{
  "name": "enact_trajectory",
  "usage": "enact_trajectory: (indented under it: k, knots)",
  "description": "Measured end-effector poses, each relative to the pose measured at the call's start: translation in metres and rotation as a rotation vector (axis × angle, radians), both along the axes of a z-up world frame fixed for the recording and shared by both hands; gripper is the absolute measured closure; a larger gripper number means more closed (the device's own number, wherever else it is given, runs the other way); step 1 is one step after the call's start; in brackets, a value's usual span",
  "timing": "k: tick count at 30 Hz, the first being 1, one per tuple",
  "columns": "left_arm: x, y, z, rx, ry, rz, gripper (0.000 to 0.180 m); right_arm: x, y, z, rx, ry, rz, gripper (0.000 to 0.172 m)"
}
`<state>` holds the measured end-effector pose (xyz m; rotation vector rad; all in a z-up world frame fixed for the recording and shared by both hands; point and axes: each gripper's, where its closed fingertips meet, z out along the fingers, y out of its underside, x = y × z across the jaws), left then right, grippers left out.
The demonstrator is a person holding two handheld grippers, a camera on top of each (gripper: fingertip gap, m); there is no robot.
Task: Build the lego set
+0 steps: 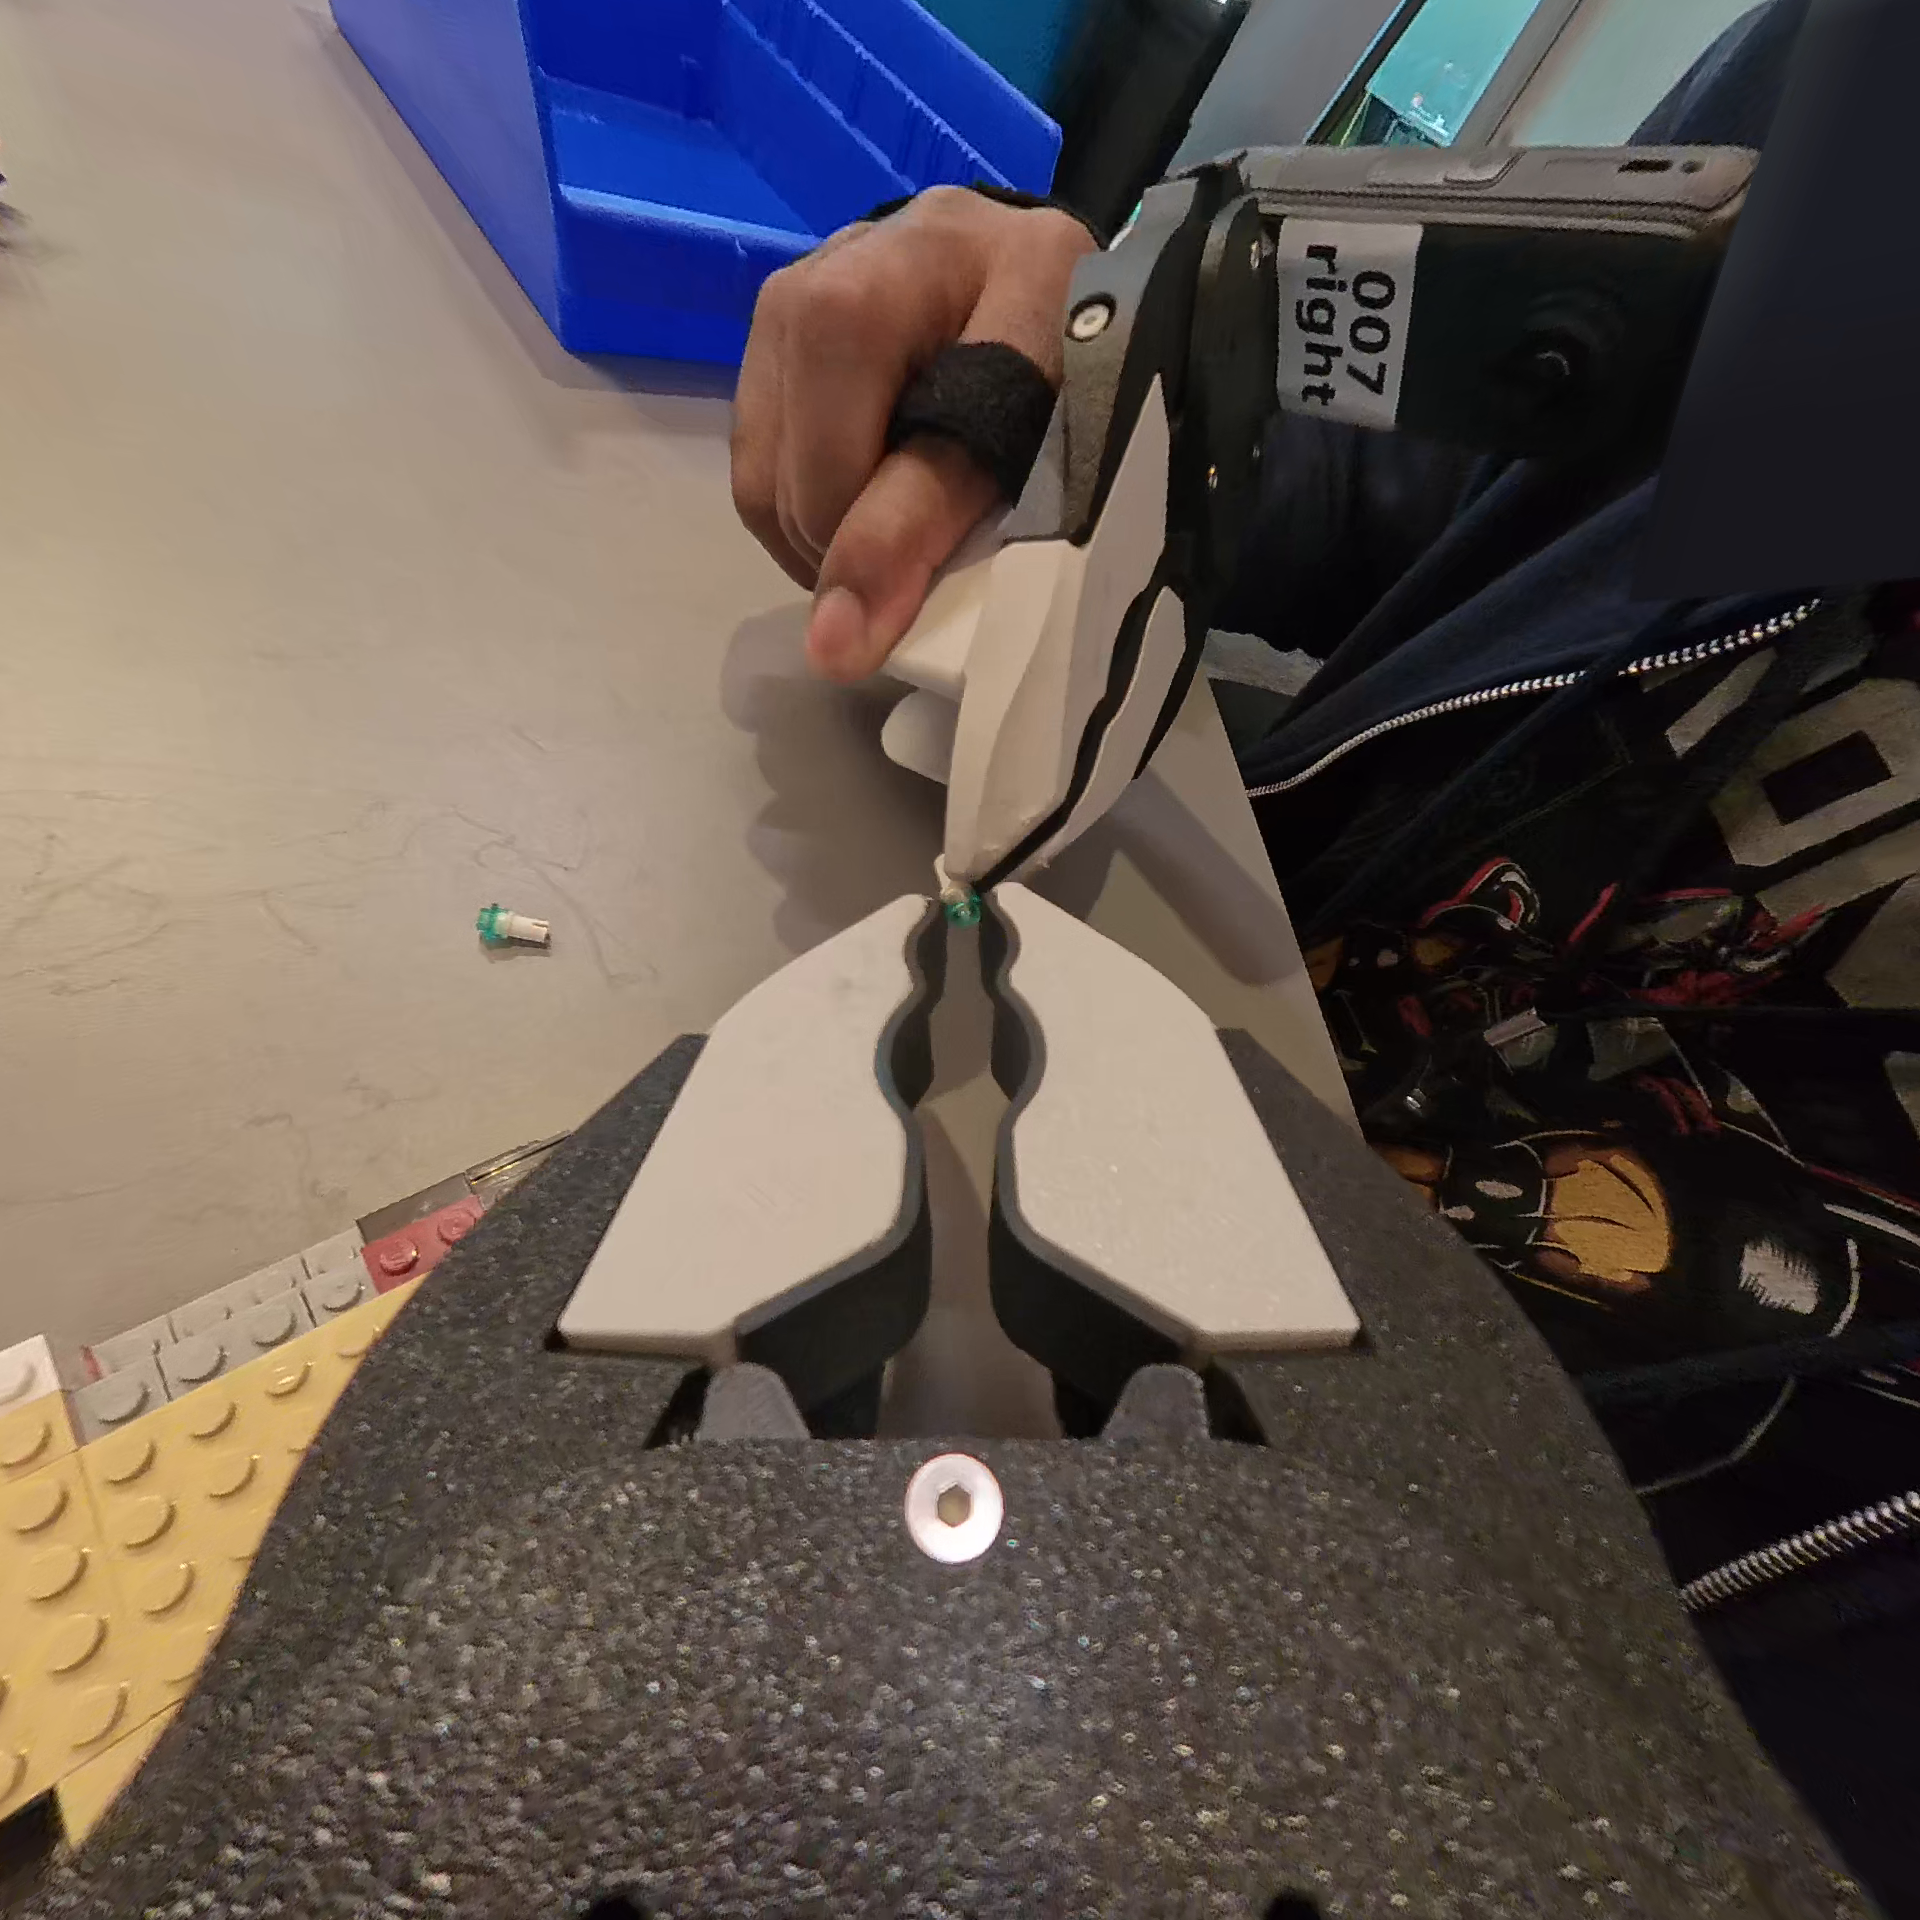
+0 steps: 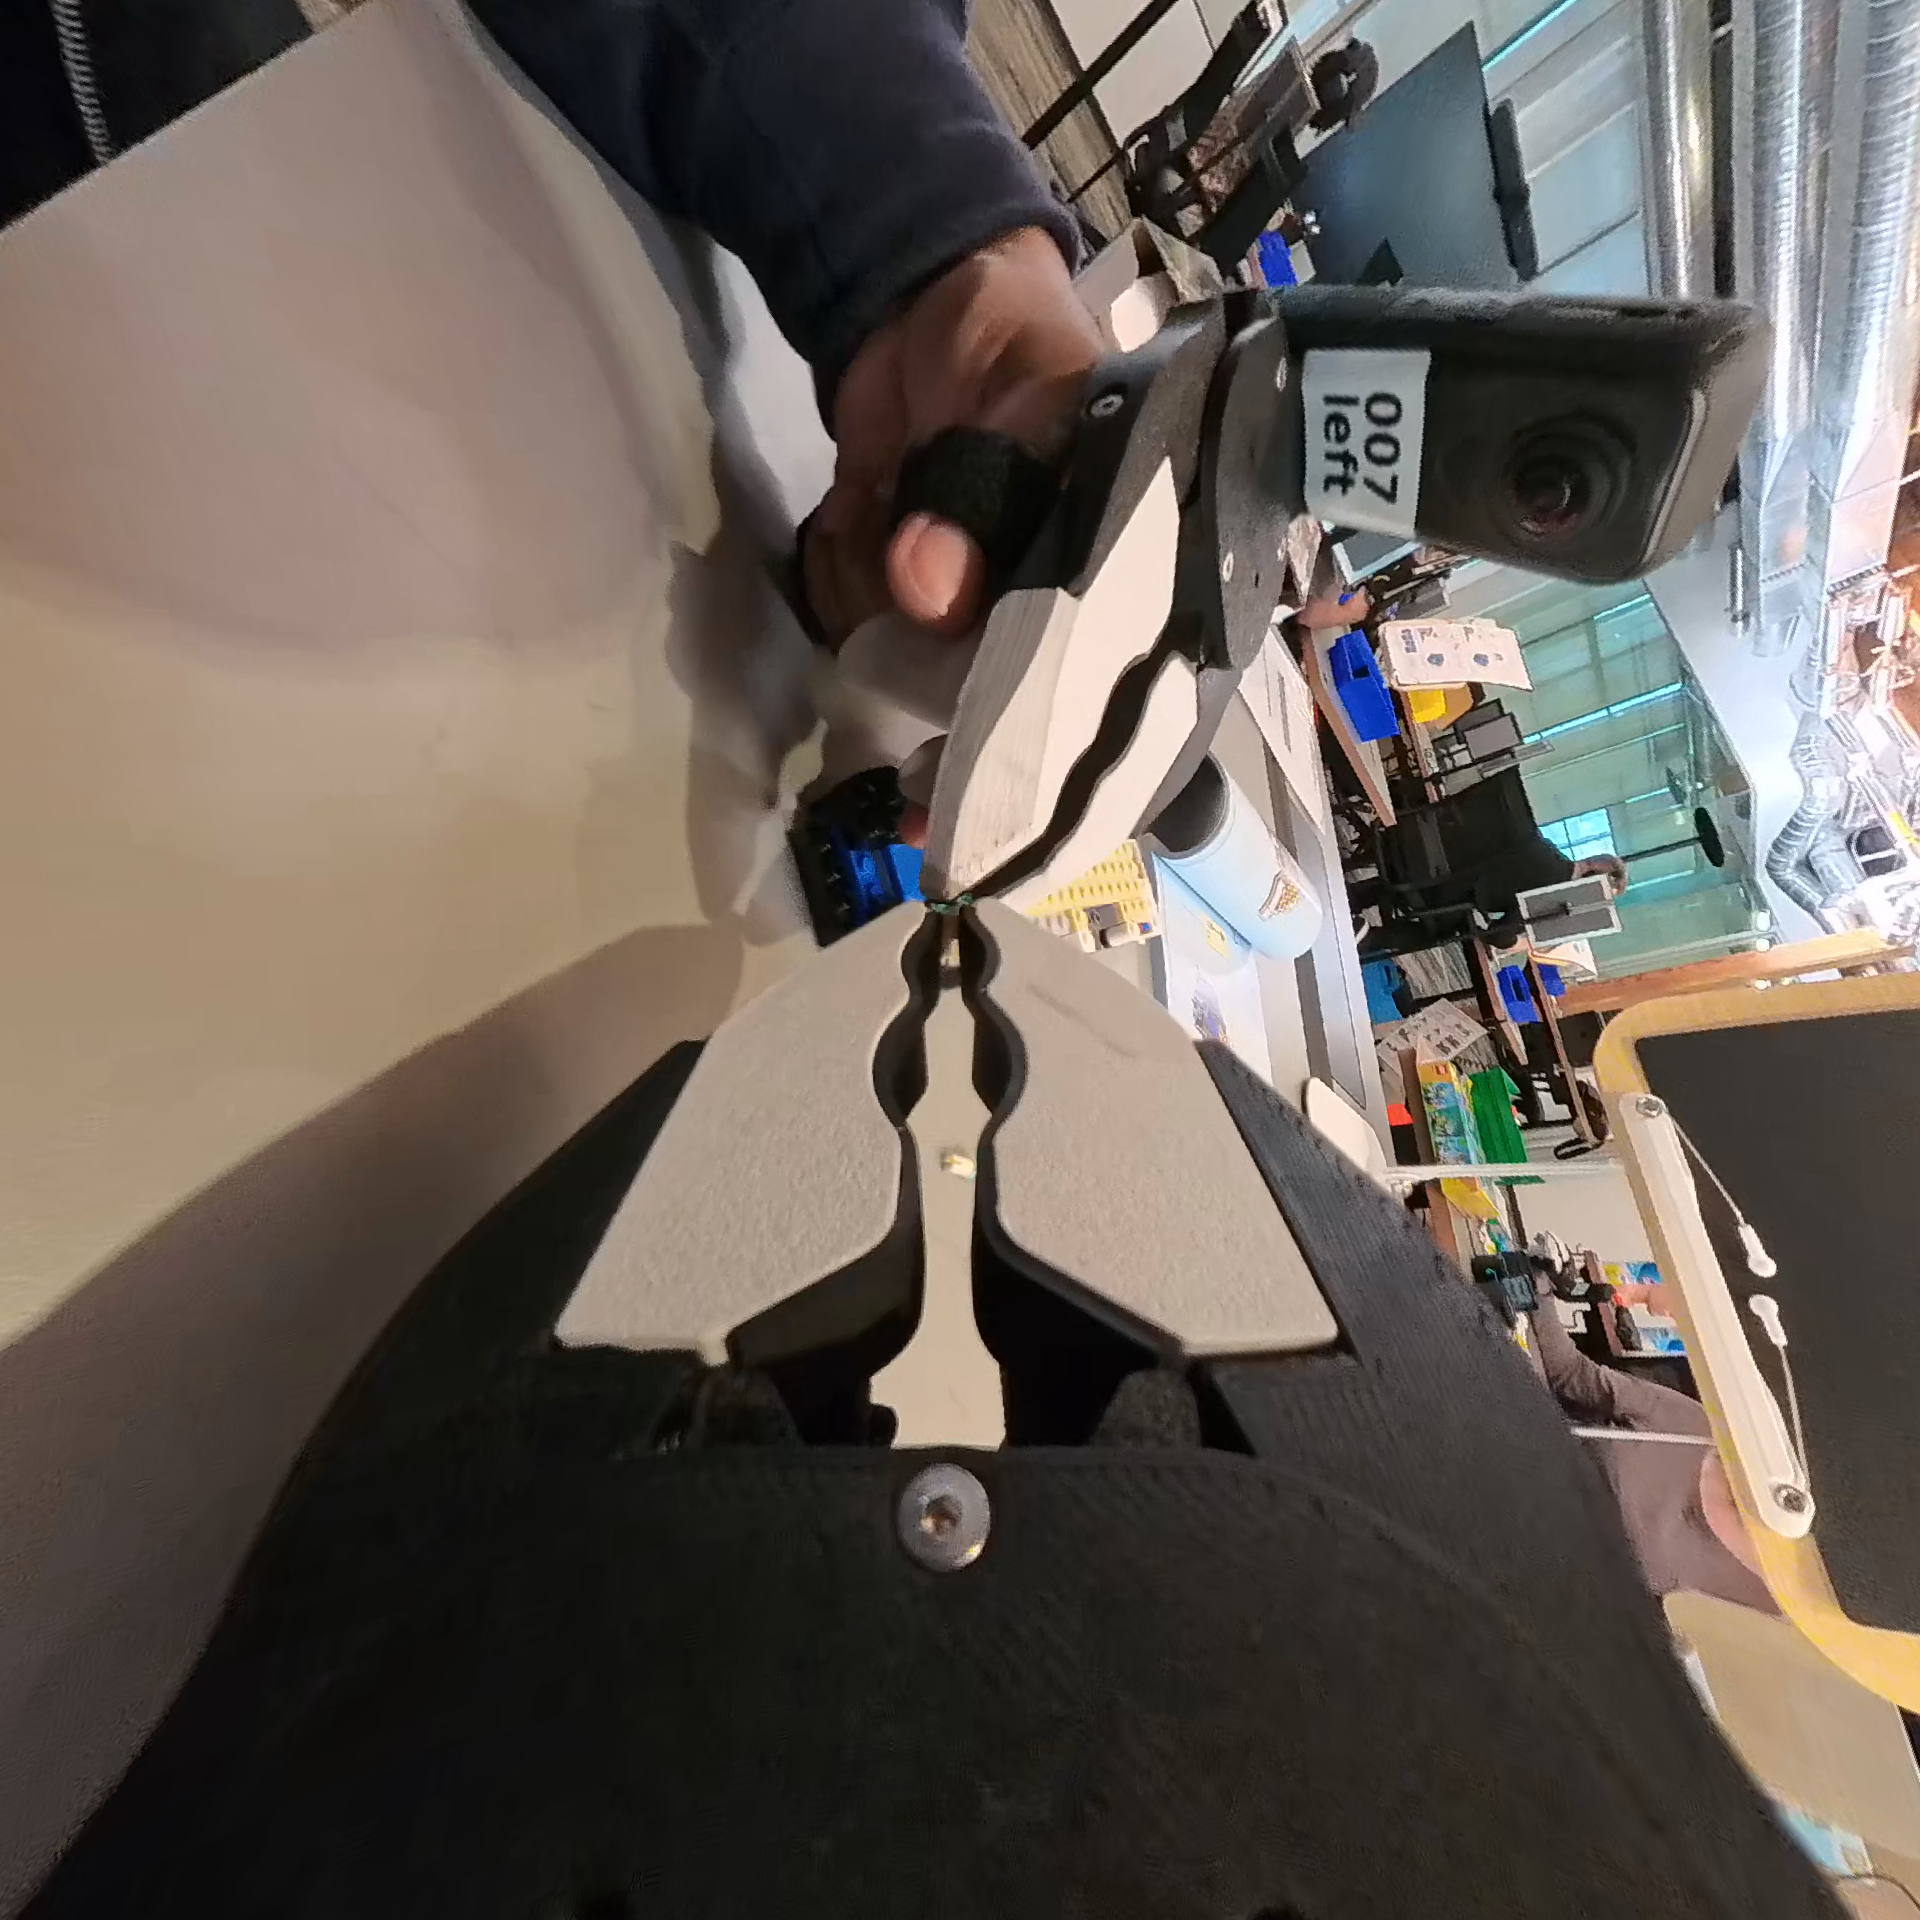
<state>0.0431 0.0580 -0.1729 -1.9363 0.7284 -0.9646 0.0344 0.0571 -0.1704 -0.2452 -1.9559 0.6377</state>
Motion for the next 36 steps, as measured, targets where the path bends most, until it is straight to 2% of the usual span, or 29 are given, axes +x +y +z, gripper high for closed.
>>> enact_trajectory:
  k: [12, 20, 26, 36]
  knots:
    - [-0.002, 0.000, 0.001, 0.008, -0.003, 0.006, 0.174, -0.001, 0.003, 0.001, -0.016, 0.024, -0.027, 0.167]
    - [-0.002, 0.001, 0.002, 0.010, -0.005, 0.010, 0.174, -0.002, 0.006, 0.004, -0.043, 0.033, -0.050, 0.160]
    - [-0.003, 0.001, 0.004, 0.018, -0.021, 0.008, 0.174, -0.003, 0.010, 0.002, -0.044, 0.031, -0.064, 0.163]
    - [0.003, -0.007, 0.007, -0.019, -0.076, -0.062, 0.174, 0.003, 0.000, 0.004, -0.053, 0.040, 0.024, 0.168]
